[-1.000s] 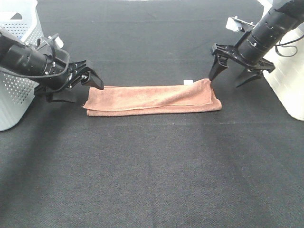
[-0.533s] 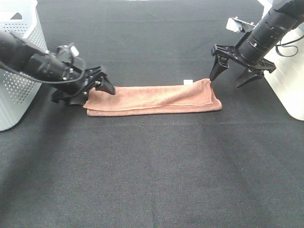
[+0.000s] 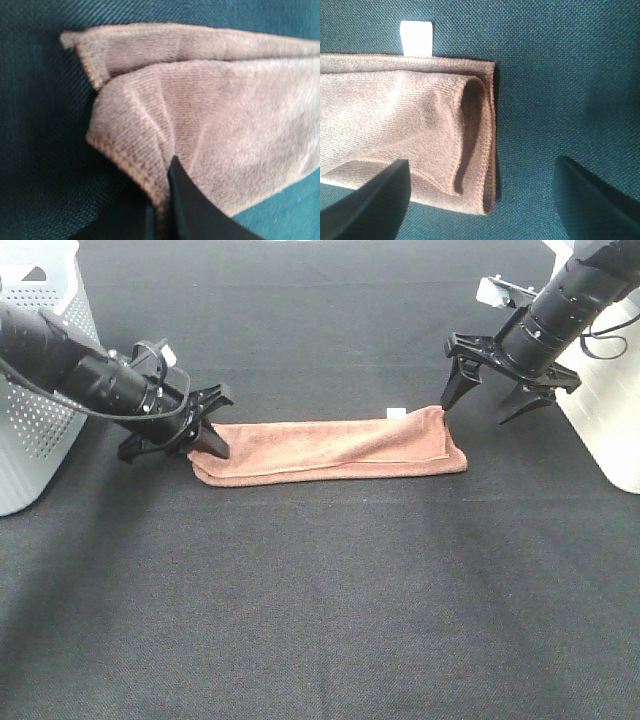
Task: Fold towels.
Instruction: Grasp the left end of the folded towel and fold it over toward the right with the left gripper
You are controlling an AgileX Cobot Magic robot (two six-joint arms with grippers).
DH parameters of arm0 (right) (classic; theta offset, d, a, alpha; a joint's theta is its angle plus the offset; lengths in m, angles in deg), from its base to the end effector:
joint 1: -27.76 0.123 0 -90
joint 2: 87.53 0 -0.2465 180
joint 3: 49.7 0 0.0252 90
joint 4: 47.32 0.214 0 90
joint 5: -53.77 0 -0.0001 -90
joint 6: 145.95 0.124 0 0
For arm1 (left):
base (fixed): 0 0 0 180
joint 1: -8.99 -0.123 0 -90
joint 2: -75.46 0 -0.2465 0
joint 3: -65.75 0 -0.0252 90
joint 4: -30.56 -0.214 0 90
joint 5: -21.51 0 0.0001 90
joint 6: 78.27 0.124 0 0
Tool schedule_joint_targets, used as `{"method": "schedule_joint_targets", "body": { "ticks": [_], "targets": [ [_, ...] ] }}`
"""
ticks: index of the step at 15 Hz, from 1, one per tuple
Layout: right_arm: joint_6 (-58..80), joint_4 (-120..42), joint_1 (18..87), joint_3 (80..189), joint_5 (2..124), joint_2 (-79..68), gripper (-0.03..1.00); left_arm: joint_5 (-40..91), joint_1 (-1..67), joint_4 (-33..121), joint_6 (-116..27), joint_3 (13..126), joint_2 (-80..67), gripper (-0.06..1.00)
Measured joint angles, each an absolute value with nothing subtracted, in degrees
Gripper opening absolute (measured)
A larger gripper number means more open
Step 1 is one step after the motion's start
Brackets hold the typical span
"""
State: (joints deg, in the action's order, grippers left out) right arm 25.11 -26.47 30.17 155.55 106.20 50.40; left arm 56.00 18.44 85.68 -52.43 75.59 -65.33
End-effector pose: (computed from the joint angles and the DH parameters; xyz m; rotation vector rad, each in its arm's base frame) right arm 0.4226 0.0528 0.1150 -0.0176 2.8358 0.4314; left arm 0.4048 -0.1258 0.0603 -0.1784 2.7003 -0.8281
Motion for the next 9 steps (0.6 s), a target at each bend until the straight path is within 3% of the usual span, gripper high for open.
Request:
{"method": "schedule_joint_targets", "body": {
  "ticks": [4, 7, 9],
  "targets": [
    [25.1, -26.5, 30.2, 155.6, 106.2, 50.4, 0.74, 59.3, 18.4, 66.6, -65.9, 81.0, -59.1, 0.03],
    [25.1, -26.5, 30.2, 155.6, 106.2, 50.4, 0.74, 69.6, 18.4, 50.2, -78.8, 89.2, -57.4, 0.03],
    [25.1, -26.5, 30.2, 155.6, 106.2, 50.4, 0.74, 75.8, 18.5, 47.1, -82.1, 95.1, -57.4, 0.03]
  ]
}}
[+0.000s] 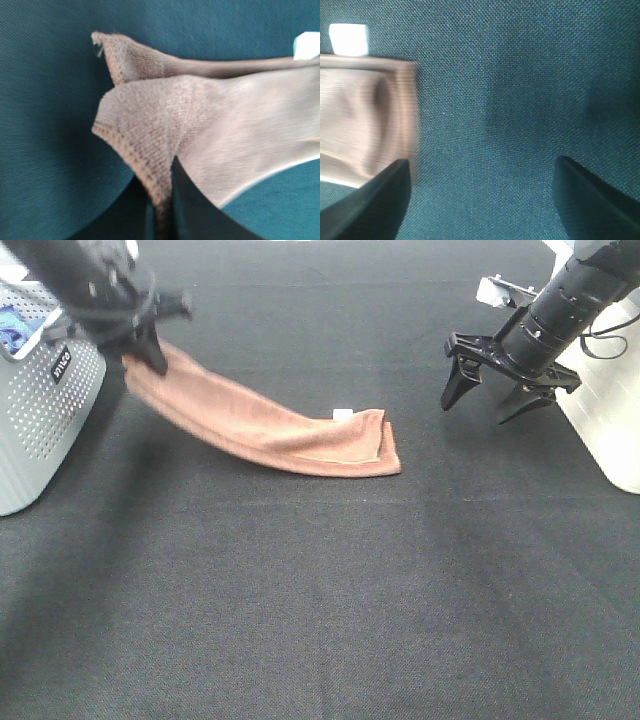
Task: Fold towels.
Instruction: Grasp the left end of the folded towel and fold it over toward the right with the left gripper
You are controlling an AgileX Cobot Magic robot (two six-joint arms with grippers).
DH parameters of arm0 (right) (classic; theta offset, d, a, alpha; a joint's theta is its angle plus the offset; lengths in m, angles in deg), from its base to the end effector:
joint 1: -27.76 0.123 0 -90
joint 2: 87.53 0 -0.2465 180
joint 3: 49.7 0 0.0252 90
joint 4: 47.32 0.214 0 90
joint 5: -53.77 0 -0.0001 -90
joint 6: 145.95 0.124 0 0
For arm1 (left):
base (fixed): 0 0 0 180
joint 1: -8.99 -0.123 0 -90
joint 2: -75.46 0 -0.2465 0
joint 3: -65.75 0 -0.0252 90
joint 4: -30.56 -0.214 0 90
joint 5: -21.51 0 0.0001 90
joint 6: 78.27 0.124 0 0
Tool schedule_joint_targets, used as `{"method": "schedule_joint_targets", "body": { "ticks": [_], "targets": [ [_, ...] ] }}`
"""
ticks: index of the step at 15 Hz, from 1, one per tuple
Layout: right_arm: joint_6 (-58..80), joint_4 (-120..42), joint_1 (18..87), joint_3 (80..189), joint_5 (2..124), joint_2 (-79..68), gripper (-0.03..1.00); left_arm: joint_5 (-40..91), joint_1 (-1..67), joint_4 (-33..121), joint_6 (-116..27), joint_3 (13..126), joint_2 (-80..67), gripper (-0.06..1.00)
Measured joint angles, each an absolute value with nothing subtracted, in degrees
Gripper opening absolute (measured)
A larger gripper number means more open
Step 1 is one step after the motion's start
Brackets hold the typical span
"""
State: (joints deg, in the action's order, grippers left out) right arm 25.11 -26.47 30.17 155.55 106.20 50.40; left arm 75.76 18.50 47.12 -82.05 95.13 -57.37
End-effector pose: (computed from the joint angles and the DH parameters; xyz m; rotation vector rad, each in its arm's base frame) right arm 0.4226 0.0528 0.1150 -0.0176 2.8358 0.4314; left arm 0.4189 -0.0993 0.1678 -0.0321 2.7562 -0.4313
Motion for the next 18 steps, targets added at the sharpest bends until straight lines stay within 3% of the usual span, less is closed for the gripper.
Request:
{"method": "schedule_joint_targets", "body": {
  "ticks": [2, 6, 9, 14, 16, 18],
  "targets": [
    [25.1, -26.5, 30.2, 155.6, 106.2, 50.4, 0.74, 77.4, 19.0, 47.2, -82.5, 97.8, -57.4, 0.03],
    [25.1, -26.5, 30.2, 155.6, 106.2, 50.4, 0.74, 77.2, 26.8, 54.2, -82.9, 102.9, -58.7, 0.03],
    [25.1, -26.5, 30.2, 155.6, 106.2, 50.4, 0.74, 71.4, 32.2, 58.8, -83.8, 105.5, -66.7, 0.03],
    [25.1, -26.5, 30.2, 155.6, 106.2, 50.4, 0.74, 66.5, 35.5, 65.8, -87.6, 115.6, -78.3, 0.03],
    [25.1, -26.5, 30.2, 155.6, 106.1, 50.4, 0.74, 66.2, 35.6, 66.5, -88.6, 116.4, -79.9, 0.06],
    [25.1, -26.5, 30.2, 155.6, 106.1, 50.4, 0.74, 65.2, 35.6, 69.2, -89.4, 116.7, -81.5, 0.26]
  ]
}}
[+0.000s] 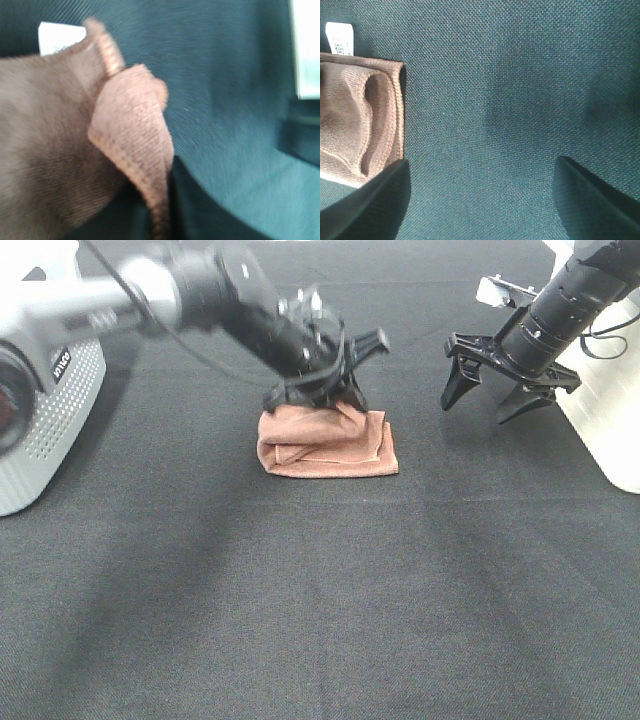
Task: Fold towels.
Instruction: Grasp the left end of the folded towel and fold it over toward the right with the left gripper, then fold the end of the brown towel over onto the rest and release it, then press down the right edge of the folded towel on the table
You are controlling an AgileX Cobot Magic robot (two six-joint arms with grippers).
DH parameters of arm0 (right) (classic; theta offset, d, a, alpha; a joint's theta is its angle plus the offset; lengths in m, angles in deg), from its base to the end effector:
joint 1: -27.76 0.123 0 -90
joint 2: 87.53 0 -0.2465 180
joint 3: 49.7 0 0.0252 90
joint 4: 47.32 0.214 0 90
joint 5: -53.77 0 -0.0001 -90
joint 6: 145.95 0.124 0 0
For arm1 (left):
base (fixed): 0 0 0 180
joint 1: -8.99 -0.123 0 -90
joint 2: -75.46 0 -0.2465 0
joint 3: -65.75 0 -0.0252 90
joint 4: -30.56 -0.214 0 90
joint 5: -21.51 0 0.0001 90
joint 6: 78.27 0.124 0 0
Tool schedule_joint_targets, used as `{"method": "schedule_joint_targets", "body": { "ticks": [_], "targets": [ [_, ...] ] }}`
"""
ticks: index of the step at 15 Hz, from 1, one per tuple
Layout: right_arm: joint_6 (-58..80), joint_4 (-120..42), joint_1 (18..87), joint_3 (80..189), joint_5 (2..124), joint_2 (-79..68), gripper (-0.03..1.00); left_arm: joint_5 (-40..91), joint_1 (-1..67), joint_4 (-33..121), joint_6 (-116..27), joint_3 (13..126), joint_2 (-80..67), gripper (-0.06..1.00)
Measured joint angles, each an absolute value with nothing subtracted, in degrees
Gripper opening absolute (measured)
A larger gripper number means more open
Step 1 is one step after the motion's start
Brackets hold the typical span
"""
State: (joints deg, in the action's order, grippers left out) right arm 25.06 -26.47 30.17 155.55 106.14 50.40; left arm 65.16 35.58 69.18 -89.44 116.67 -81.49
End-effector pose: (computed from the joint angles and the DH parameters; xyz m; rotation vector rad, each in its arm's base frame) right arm 0.4227 0.0528 0.1150 -0.0185 2.8347 0.4309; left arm 0.4296 -0.2748 0.0956 -0.1371 2.6713 -1.0029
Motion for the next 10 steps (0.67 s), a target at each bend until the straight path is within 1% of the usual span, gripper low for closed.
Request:
{"method": "schedule_joint_targets", "body": {
  "ticks": [1, 2, 3, 4, 5, 7, 10],
  "targets": [
    [25.1, -26.5, 30.2, 155.6, 106.1, 50.4, 0.74, 64.5, 35.6, 71.1, -89.4, 116.7, -81.6, 0.42],
    [25.1, -26.5, 30.2, 155.6, 106.0, 50.4, 0.74, 63.6, 35.6, 74.4, -89.2, 116.9, -81.6, 0.55],
    [25.1, -26.4, 30.2, 155.6, 106.0, 50.4, 0.74, 63.3, 35.7, 77.9, -87.6, 117.1, -81.6, 0.64],
    [25.1, -26.1, 30.2, 155.6, 106.0, 50.4, 0.74, 63.3, 35.7, 81.4, -84.7, 117.2, -81.6, 0.68],
    [25.0, -25.5, 30.2, 155.6, 106.0, 50.4, 0.74, 63.3, 35.7, 83.7, -81.8, 117.2, -81.5, 0.69],
    [21.6, -19.4, 30.2, 155.6, 106.0, 50.1, 0.74, 63.4, 34.2, 84.9, -74.5, 117.2, -79.7, 0.70],
    [12.2, -3.1, 30.3, 155.6, 108.3, 49.9, 0.74, 63.3, 28.6, 83.4, -69.5, 117.2, -75.6, 0.70]
  ]
}}
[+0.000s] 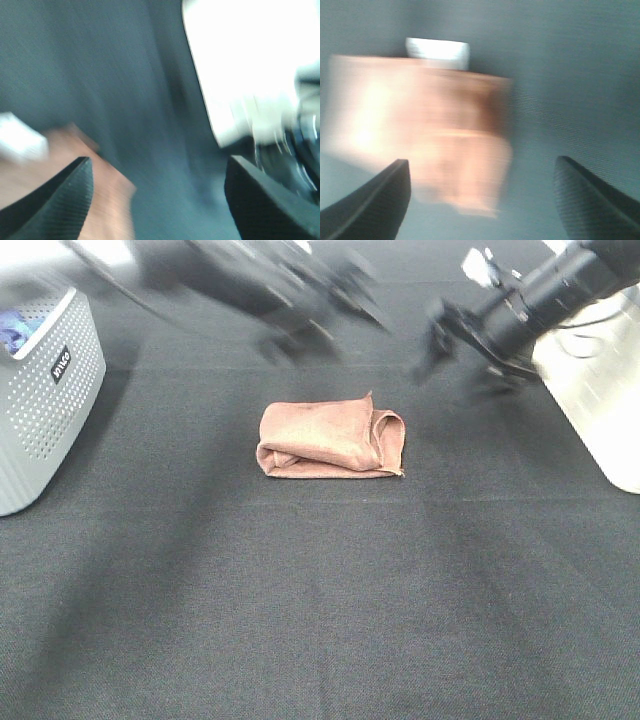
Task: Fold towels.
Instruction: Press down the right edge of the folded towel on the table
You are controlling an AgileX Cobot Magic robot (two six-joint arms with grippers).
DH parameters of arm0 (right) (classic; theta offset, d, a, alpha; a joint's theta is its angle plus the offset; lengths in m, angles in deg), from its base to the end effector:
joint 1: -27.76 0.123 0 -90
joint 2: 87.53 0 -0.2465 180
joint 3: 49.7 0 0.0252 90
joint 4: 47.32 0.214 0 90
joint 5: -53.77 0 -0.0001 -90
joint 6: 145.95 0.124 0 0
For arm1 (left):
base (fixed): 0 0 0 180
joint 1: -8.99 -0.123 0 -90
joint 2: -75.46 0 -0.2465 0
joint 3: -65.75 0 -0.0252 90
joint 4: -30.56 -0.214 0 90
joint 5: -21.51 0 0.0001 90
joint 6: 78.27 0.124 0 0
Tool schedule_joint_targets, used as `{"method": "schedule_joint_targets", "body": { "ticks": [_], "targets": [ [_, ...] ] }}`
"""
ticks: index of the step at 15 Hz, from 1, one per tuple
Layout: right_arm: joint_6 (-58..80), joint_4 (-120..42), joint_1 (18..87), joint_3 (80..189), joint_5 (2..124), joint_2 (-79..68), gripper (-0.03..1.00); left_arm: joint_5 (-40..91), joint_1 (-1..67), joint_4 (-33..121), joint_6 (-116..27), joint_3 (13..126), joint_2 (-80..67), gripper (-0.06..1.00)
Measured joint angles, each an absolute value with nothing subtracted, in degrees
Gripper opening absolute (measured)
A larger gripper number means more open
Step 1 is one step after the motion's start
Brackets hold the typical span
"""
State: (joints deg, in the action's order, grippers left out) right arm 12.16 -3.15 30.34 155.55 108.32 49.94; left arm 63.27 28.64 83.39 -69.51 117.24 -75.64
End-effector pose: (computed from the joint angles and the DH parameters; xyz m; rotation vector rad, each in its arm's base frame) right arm 0.4248 0.0896 0.1378 -0.0510 2.6791 0.8763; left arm 0.4617 -0.2348 0.1666 -0.0032 2.3649 -1.1273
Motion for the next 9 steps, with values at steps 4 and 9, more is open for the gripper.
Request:
{"method": "schedule_joint_targets", "body": {
  "ticks": [4, 9],
  "targets": [
    [3.0, 13.5, 34.9, 155.6, 108.9, 51.5, 0.74, 64.0, 23.3, 82.4, -68.8, 117.2, -73.6, 0.70],
    [-0.4, 17.4, 40.9, 159.3, 108.9, 60.8, 0.74, 68.4, 20.2, 82.0, -68.8, 117.2, -73.4, 0.70]
  ]
}}
